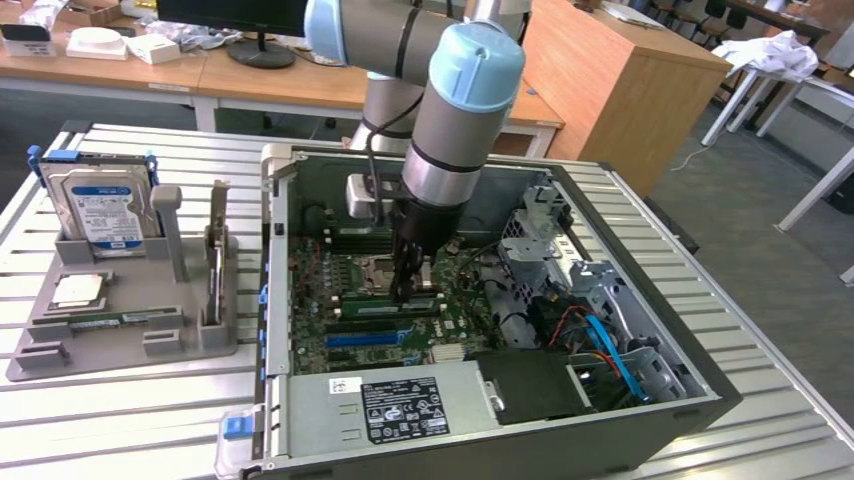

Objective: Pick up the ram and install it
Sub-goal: 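Insert the ram into the slot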

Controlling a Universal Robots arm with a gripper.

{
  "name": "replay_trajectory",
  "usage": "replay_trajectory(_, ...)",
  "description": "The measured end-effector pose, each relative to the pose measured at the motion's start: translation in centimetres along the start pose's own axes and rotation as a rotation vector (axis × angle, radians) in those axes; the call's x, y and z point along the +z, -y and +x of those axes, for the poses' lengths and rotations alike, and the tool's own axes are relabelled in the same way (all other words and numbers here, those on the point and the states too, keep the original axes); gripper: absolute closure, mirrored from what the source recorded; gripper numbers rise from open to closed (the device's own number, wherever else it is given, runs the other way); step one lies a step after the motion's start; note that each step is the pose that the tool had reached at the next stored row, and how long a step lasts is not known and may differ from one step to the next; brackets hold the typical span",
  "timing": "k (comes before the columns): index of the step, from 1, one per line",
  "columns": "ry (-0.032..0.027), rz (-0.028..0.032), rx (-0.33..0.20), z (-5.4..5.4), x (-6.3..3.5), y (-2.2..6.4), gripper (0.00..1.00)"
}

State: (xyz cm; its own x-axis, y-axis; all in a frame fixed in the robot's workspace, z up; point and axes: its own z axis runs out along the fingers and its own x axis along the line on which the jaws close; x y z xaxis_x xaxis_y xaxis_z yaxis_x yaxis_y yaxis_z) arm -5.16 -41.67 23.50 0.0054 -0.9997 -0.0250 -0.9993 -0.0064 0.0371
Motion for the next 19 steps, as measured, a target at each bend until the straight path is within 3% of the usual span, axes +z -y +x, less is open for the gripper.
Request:
replay_trajectory(5,0.0015,0.0001,0.0,-0.1,-0.29,0.07,0.82)
replay_trajectory(6,0.0017,-0.0009,0.0,-0.1,-0.27,0.35,0.88)
replay_trajectory(19,0.0018,-0.0208,0.0,0.0,-0.35,6.15,0.9)
